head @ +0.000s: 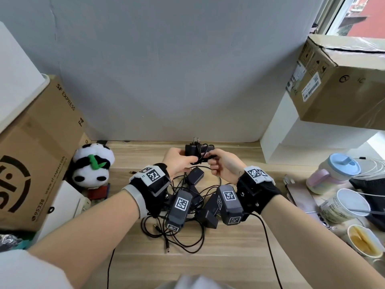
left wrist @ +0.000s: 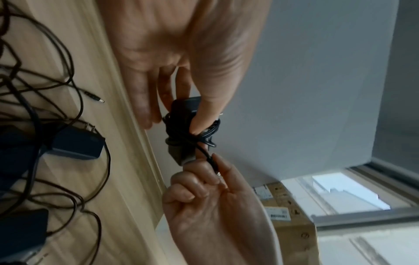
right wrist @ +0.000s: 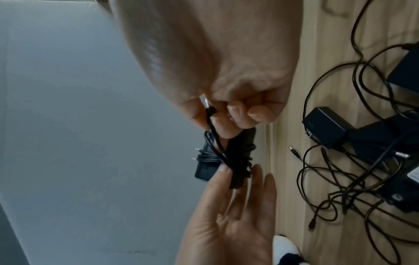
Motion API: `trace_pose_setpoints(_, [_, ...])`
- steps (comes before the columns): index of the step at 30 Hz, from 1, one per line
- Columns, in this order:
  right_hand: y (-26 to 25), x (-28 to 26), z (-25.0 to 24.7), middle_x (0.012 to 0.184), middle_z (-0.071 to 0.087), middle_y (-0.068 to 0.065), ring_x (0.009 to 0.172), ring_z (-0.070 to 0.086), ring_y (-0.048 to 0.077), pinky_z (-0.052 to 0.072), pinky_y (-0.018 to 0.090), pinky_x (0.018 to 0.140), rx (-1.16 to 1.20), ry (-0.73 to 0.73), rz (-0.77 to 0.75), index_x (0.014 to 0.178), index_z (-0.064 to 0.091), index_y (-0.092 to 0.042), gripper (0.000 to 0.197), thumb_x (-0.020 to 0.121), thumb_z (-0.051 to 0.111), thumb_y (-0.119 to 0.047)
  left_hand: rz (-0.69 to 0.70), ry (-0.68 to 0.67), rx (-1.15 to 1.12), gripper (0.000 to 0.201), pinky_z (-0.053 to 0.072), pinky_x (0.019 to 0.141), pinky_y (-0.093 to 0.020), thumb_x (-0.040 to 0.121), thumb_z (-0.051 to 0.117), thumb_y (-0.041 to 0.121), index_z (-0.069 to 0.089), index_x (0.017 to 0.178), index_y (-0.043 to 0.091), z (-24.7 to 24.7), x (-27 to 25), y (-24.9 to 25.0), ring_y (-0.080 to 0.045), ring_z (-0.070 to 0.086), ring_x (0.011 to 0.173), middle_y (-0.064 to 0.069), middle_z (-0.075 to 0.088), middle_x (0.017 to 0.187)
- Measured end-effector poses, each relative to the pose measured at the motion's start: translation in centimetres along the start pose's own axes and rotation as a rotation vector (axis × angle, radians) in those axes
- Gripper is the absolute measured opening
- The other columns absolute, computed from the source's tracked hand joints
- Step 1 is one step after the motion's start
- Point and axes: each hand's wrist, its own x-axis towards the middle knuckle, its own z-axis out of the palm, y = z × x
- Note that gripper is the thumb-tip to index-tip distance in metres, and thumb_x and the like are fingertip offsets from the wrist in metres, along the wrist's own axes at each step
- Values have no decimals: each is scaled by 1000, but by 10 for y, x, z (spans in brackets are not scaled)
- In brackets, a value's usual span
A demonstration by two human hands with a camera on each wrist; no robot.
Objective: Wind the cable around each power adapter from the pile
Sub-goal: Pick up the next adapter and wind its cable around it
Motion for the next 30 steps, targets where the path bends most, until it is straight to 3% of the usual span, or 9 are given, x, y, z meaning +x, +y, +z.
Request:
trace_pose_setpoints(4, [-3,-3,4,53,34,-5,51,24,10,22,21,51,-125,11,-77,79,57,-14,24,94,39,-17,165,86,224,24,46,71,-24,72,78,14,66,92,12,-3,1,4,-14,60,77,-1,67,86])
trace_pose_setpoints(7, [-11,-9,7,54,38,-4,51,28,10,24,22,53,-212,9,-135,79,57,-14,23,95,39,-16,178,122,232,34,51,76,-32,68,83,21,67,95,8,-5,1,9,-18,65,83,-4,70,91])
trace_pose_setpoints(13, [-17,-11,18,58,40,-2,52,31,11,28,22,52,-361,7,-222,88,56,-11,18,96,41,-17,163,118,244,32,52,90,-41,70,78,11,66,100,7,-8,1,7,-24,66,96,-8,71,98])
trace_pose_setpoints(17, [-17,-10,17,56,39,-1,52,32,11,29,22,52,-294,-22,-178,114,58,10,37,97,40,-17,155,85,147,32,51,92,-42,69,79,7,64,97,6,-9,-1,7,-27,66,91,-13,70,98])
trace_pose_setpoints(20, [-17,-12,15,58,40,-1,53,34,11,33,20,53,-308,-57,-192,108,62,3,34,98,39,-19,139,77,112,27,52,87,-40,70,78,7,61,90,9,-8,1,4,-22,62,80,-9,67,88])
trace_pose_setpoints(24, [-17,-14,13,60,38,0,54,32,11,32,20,52,-342,-40,-272,100,61,-5,24,98,40,-16,14,60,-165,19,56,71,-22,80,67,-5,58,96,-1,-7,1,0,-19,63,76,-10,63,87])
trace_pose_setpoints(27, [-14,-13,4,63,38,0,55,34,10,35,18,52,-346,-31,-301,107,62,1,31,101,37,-16,-66,51,-422,15,57,70,-25,83,61,-7,55,97,-4,-11,-1,-1,-26,65,79,-19,63,94])
trace_pose_setpoints(30, [-9,-13,-6,67,47,0,60,44,10,45,16,58,-297,-43,-330,94,65,-3,26,99,43,-17,-92,52,-519,31,57,73,-29,84,60,-6,51,114,-10,-12,-2,-2,-28,66,78,-21,65,94])
